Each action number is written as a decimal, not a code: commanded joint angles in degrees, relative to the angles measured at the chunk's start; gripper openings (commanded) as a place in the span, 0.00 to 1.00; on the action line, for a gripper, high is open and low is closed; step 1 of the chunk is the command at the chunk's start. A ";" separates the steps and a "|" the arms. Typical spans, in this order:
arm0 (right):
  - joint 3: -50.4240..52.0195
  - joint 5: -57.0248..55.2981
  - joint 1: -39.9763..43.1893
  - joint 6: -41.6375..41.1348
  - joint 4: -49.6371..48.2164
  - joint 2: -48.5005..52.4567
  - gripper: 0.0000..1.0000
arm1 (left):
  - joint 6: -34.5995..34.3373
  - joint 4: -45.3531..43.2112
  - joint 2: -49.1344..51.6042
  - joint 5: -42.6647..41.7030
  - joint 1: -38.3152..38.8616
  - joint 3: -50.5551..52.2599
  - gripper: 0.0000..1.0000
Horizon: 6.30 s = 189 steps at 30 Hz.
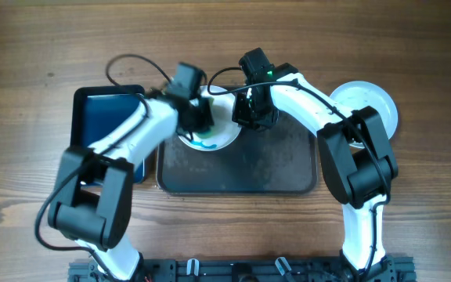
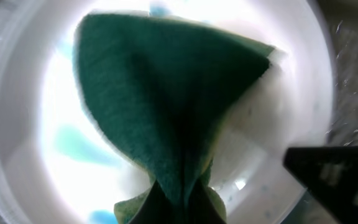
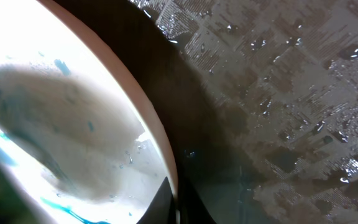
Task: Clean dirty plates on tray and stack at the side
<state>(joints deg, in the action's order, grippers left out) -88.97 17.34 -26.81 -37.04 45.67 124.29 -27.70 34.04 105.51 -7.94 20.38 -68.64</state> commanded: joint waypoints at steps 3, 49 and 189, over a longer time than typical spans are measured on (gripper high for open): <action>1.27 -1.42 -0.02 4.17 -0.04 0.20 0.04 | 0.31 10.86 -4.81 -1.64 -10.05 -14.75 0.04; 4.33 -12.39 0.50 5.77 10.51 -29.64 0.04 | -1.51 13.38 -5.31 -0.35 -13.46 -14.78 0.04; 88.67 -9.42 20.24 25.38 -46.25 -123.49 1.00 | 13.33 19.37 -27.36 6.69 -29.59 -8.52 1.00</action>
<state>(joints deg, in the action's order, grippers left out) -0.38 7.31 -6.35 -10.83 -0.43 1.15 -14.06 53.56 78.00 -0.82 -9.39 -76.99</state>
